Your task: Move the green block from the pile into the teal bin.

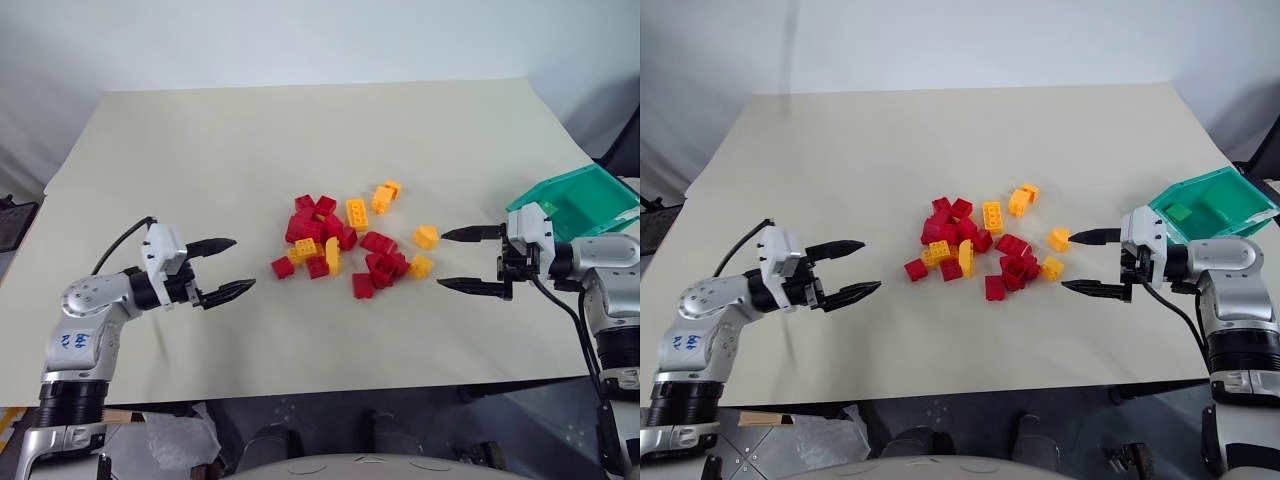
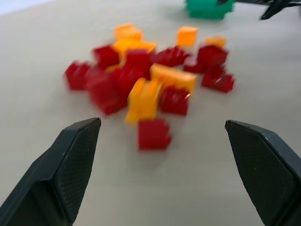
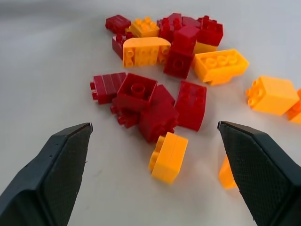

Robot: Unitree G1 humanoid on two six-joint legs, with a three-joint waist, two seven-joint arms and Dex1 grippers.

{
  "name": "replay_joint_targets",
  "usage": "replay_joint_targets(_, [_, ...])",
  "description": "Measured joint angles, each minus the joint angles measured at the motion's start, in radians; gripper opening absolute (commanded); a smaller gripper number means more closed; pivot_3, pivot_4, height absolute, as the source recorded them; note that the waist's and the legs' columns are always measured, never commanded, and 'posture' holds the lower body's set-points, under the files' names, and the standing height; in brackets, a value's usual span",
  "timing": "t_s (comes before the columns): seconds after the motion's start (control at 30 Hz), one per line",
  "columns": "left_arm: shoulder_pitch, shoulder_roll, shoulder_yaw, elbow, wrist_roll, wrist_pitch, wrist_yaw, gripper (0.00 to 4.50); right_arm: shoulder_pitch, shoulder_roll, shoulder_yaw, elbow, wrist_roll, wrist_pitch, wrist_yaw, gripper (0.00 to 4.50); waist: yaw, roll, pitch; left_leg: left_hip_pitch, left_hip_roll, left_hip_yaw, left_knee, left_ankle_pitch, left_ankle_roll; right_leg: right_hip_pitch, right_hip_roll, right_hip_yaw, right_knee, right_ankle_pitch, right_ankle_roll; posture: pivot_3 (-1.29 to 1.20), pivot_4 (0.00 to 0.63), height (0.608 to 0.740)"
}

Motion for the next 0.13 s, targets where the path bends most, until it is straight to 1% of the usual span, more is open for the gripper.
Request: replay_joint_targets(0.13, [0.041,0.016,0.043,-0.023,-0.009,0.003,0.018,4.5,0.015,0.002,0.0,0.024,-0.009,-0.032,-0.006,4.47,0.007,0.0,0.0,0.0,0.0,-0.001,0.0,0.0,0.0,0.0,0.0,0.0,0.0,0.0,0.0,0.0,0.15,0.74])
